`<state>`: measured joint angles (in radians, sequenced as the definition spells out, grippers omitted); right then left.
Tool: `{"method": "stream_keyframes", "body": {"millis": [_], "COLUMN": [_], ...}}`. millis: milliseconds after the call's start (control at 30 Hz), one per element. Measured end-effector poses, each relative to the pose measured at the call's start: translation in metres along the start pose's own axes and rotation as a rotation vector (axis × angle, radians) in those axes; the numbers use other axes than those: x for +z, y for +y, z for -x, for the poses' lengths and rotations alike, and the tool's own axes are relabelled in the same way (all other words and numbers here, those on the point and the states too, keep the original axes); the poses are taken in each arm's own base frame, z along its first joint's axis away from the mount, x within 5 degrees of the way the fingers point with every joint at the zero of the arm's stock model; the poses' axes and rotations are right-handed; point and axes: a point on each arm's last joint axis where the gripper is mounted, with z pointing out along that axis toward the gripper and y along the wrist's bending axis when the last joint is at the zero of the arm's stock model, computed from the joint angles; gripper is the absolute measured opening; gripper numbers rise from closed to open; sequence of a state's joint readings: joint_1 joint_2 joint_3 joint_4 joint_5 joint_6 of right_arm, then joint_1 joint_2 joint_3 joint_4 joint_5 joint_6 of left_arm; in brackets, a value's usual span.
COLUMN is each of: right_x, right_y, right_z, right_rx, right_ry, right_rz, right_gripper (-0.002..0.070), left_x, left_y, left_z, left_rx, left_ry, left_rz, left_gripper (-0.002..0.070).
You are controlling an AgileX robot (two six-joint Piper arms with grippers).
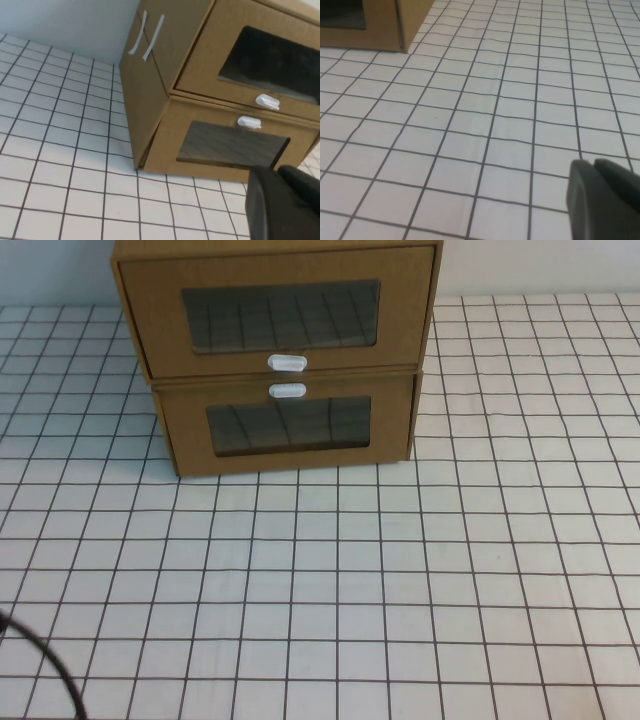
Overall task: Open the shoe box
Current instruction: 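Pull the top drawer of the cardboard box fully open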
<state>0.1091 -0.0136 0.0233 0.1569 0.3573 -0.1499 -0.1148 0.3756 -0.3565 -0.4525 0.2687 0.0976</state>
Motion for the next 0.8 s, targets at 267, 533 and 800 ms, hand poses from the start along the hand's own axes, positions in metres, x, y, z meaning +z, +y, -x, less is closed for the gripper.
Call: {"method": "stream_keyframes", "body": {"millis": [267, 533, 800], "right_x": [0.0, 0.0, 0.0], "right_y": [0.0, 0.0, 0.0], "right_z": [0.0, 0.0, 0.0], "right_rx": [0.0, 0.0, 0.0], "right_ry": [0.0, 0.0, 0.0], "right_rz": [0.0, 0.0, 0.0], "right_gripper": [-0.0013, -0.0013, -0.0013], "left_x": [0.068, 0.161, 0.239], "left_y": [-0.031, -0.062, -0.074], "left_z": [0.085, 0.165, 0.204], "left_rx": [0.24, 0.353, 0.397], "left_ry": [0.237, 0.275, 0.267], "left_rz": [-0.056, -0.217, -0.296], "left_gripper": [-0.0002, -0.0002, -0.0002]}}
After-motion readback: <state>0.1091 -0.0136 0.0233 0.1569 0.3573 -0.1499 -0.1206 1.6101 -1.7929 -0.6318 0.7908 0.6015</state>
